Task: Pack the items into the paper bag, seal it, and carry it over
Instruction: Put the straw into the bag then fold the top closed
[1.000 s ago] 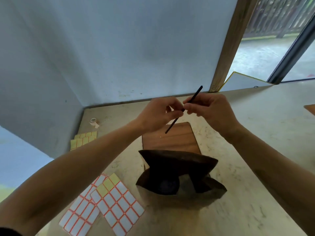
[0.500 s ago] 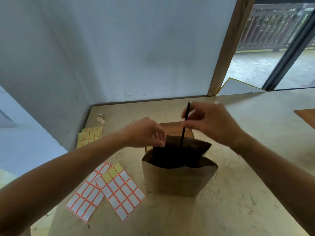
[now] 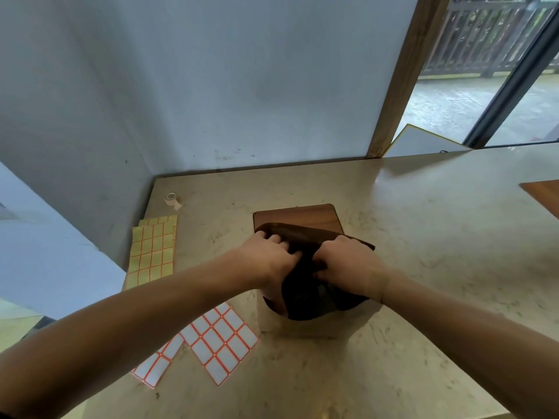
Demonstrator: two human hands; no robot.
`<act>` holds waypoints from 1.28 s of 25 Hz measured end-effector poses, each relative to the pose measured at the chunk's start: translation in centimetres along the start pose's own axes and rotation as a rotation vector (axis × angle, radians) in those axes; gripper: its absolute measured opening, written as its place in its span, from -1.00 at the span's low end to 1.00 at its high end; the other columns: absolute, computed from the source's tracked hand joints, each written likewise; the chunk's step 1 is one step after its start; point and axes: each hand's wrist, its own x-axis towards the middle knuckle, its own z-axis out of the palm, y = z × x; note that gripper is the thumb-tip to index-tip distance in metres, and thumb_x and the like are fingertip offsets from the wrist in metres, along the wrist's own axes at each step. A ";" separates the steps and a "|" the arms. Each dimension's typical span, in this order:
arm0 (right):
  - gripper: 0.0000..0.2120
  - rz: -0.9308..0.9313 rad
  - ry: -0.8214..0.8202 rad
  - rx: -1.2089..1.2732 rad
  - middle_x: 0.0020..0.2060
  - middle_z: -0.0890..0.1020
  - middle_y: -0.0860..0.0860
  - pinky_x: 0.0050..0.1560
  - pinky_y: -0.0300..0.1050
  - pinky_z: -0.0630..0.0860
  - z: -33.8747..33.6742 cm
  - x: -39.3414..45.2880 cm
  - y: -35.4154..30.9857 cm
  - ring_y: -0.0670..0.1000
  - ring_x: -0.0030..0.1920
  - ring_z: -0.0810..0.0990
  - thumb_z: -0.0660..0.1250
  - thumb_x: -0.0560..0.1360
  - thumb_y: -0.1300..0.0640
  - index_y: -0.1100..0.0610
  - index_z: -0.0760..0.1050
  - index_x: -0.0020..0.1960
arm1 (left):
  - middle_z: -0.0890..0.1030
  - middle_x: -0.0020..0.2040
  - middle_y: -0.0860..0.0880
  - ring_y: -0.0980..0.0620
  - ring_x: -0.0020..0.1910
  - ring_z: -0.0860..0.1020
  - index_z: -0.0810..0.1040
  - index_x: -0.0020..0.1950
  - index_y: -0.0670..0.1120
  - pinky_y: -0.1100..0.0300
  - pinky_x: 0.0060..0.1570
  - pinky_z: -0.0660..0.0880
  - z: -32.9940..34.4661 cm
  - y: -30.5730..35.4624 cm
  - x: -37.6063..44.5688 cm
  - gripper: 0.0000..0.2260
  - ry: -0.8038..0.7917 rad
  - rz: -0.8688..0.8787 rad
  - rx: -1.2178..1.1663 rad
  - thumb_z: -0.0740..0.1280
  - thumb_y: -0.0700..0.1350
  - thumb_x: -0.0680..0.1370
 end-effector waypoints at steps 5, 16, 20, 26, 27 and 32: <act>-0.84 0.035 0.003 -0.125 -0.12 0.62 0.06 -0.13 0.02 0.61 0.9 0.4 -0.3 0.12 -0.14 0.64 0.26 0.53 0.18 0.08 0.59 0.04 | 0.16 0.55 -0.10 -0.17 0.52 0.04 0.08 0.55 0.02 -0.24 0.47 -0.08 0.3 0.6 0.2 -0.02 -0.009 0.022 0.031 0.43 0.37 0.29; -0.79 0.190 -0.187 -0.124 -0.11 0.57 0.09 -0.10 -0.02 0.53 2.3 5.9 0.8 0.14 -0.09 0.58 0.20 0.55 0.24 0.16 0.56 0.11 | 0.20 0.53 -0.10 -0.16 0.52 0.06 0.16 0.53 0.00 -0.21 0.48 -0.11 -0.2 -0.2 0.1 0.00 -0.034 0.017 0.019 0.36 0.47 0.25; -0.69 0.319 -0.220 0.017 0.18 0.56 0.20 0.08 -0.02 0.41 4.2 6.7 1.8 0.20 0.20 0.52 0.08 0.60 0.19 0.25 0.49 0.23 | 0.26 0.51 -0.08 -0.15 0.51 0.10 0.19 0.52 0.02 -0.21 0.47 -0.09 0.0 -0.4 0.3 -0.02 -0.019 0.021 0.001 0.36 0.47 0.24; -0.68 0.383 -0.270 0.002 0.19 0.56 0.18 0.08 -0.09 0.39 5.3 6.9 2.9 0.15 0.17 0.52 0.02 0.63 0.20 0.20 0.49 0.22 | 0.29 0.49 -0.07 -0.15 0.49 0.12 0.20 0.51 0.06 -0.19 0.47 -0.12 0.4 -0.6 0.7 -0.02 0.016 0.046 -0.002 0.33 0.51 0.22; -0.69 0.380 -0.289 -0.008 0.17 0.56 0.17 0.06 -0.10 0.40 5.5 6.7 3.0 0.14 0.16 0.53 0.03 0.62 0.21 0.19 0.49 0.21 | 0.28 0.49 -0.07 -0.15 0.50 0.12 0.19 0.52 0.06 -0.19 0.47 -0.13 0.4 -0.6 0.7 -0.01 0.021 0.047 -0.003 0.33 0.51 0.22; -0.71 0.352 -0.336 -0.051 0.19 0.56 0.14 0.12 -0.08 0.42 6.0 6.5 2.7 0.13 0.19 0.53 0.08 0.62 0.21 0.17 0.48 0.24 | 0.27 0.50 -0.06 -0.16 0.50 0.10 0.17 0.52 0.07 -0.23 0.46 -0.14 0.6 -0.5 1.0 -0.02 0.032 0.055 -0.014 0.34 0.50 0.23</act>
